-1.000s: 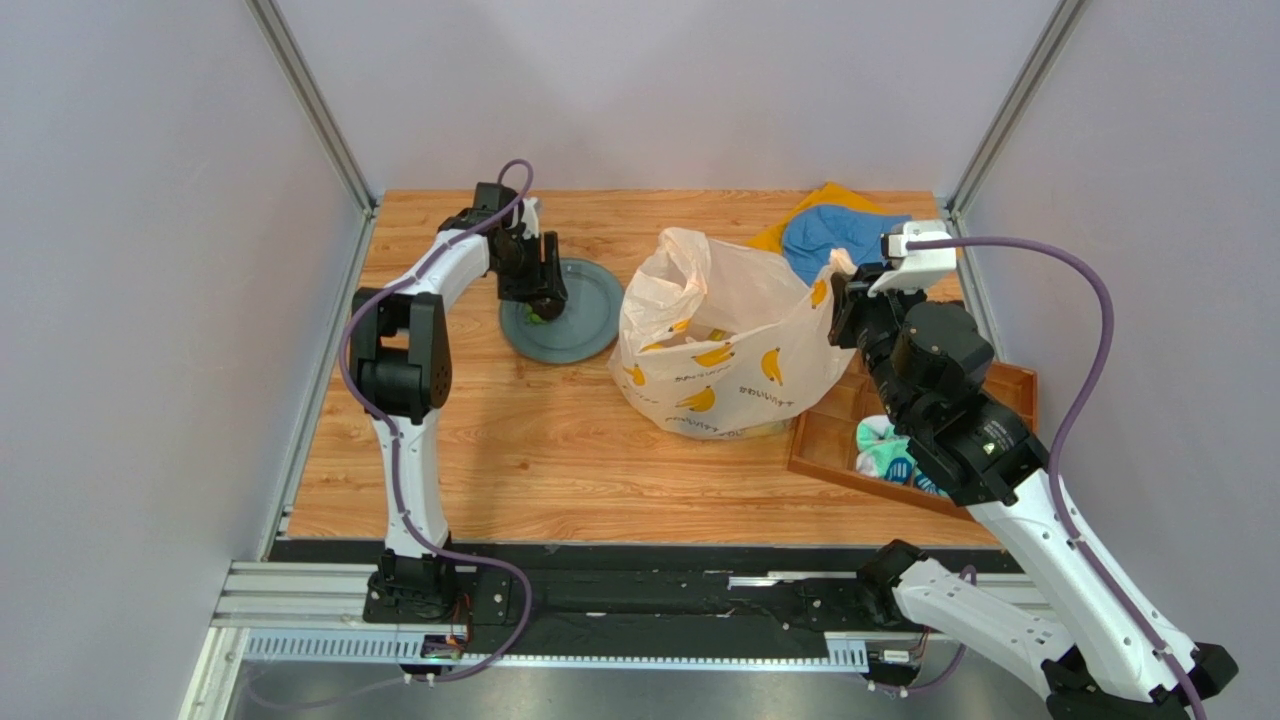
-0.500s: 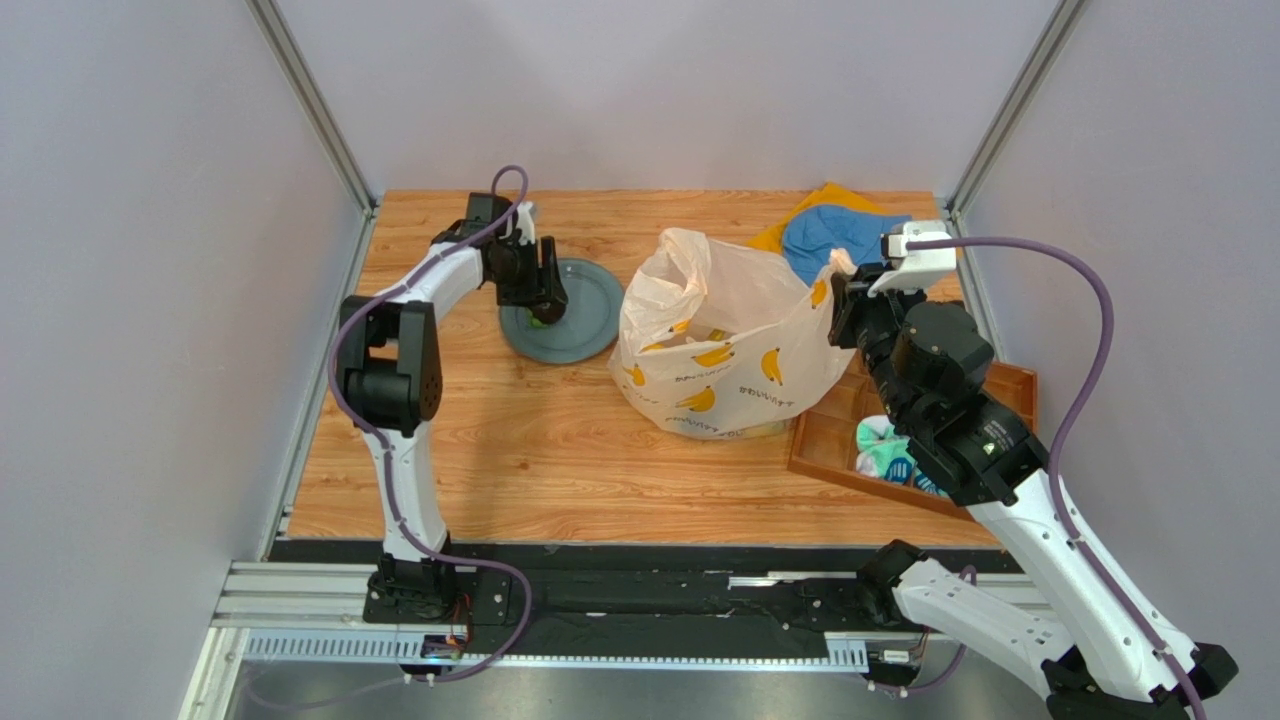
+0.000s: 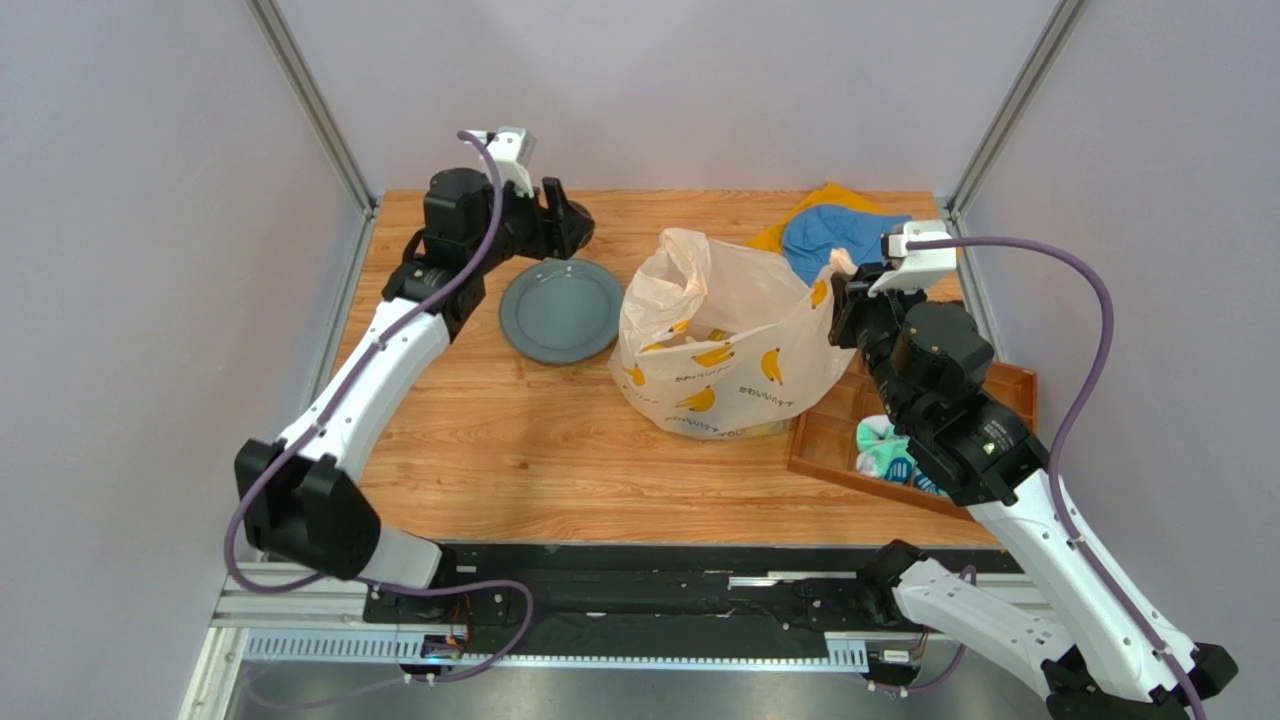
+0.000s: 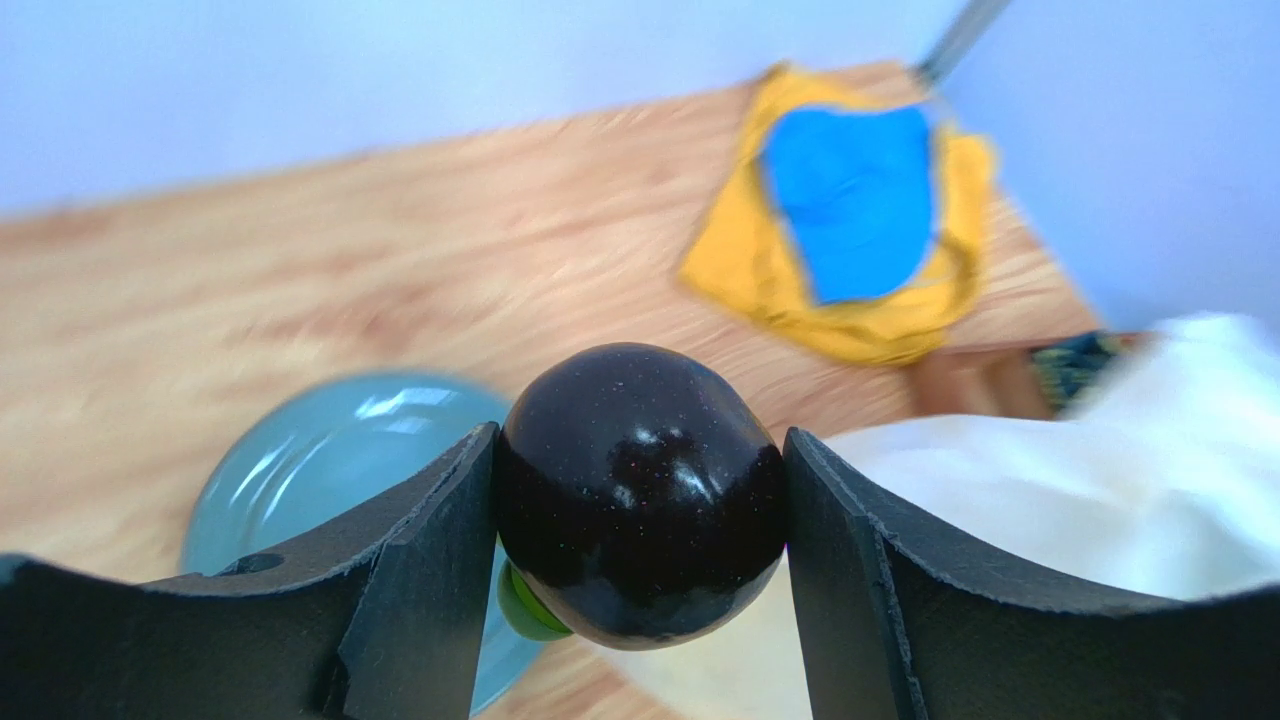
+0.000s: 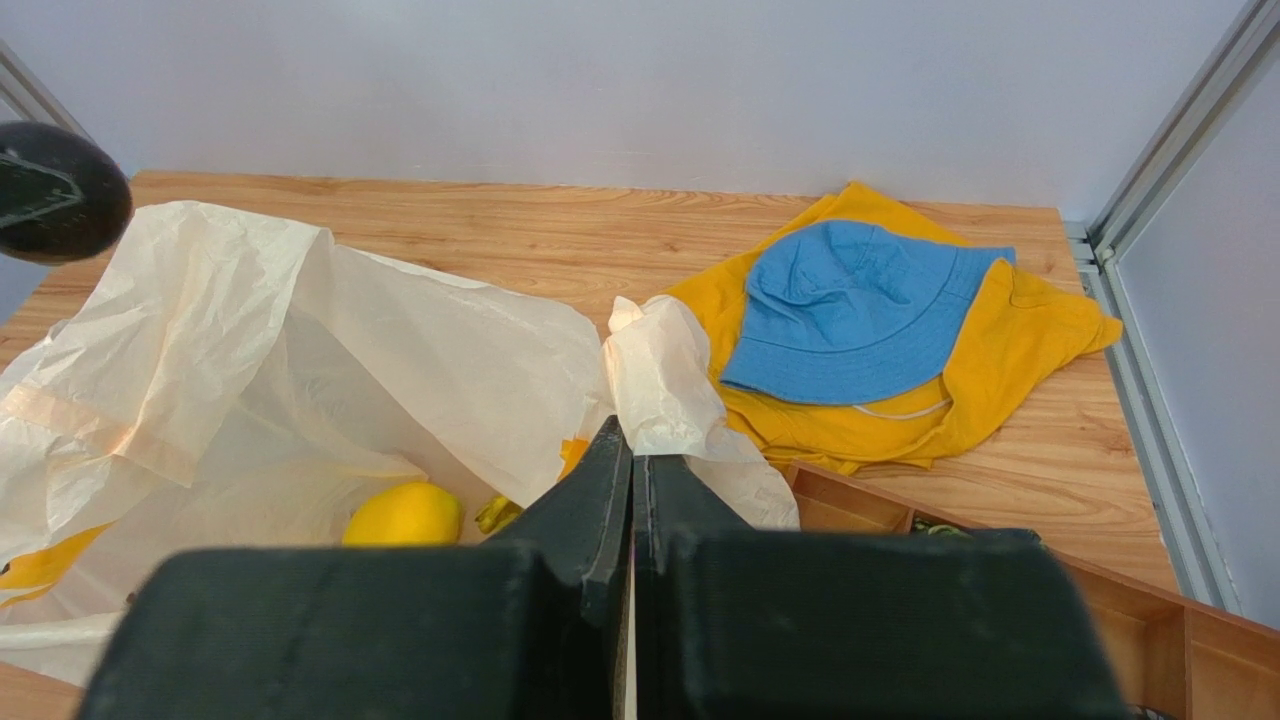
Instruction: Place the fruits into the plastic bag
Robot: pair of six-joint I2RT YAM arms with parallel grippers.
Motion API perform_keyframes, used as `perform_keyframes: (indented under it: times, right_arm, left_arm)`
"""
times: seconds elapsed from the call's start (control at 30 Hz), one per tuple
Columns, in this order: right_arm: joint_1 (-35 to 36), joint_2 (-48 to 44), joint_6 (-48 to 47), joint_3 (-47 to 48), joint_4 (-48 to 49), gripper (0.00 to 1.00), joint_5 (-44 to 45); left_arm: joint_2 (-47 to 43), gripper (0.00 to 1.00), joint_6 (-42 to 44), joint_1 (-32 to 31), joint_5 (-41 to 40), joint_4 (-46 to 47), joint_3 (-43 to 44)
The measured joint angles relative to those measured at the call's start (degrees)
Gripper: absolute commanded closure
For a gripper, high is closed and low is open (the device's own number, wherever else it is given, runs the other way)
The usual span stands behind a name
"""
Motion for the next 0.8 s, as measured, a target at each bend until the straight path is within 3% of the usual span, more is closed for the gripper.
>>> perform_keyframes:
  times: [0.17, 0.33, 0.6, 0.8]
  right_arm:
    - [-0.1, 0.0, 0.0, 0.0, 0.0, 1.0, 0.0]
    - [-0.1, 0.0, 0.1, 0.0, 0.0, 1.0, -0.1]
    - [-0.2, -0.6, 0.1, 0.0, -0.1, 1.0, -0.2]
    - [-0.2, -1.3, 0.1, 0.0, -0.3, 1.0, -0.2]
  left_arm:
    - [-7.6, 0.62, 1.6, -9.6, -2.4, 3.6, -0.1]
    - [-8.6, 0.61, 4.5, -19.2, -4.0, 3.5, 4.1]
    - [-1.0, 0.61, 8.3, -30.7, -4.4, 2.2, 15.4]
    - [8.2, 0.59, 8.5, -32.6, -3.1, -1.0, 20.1]
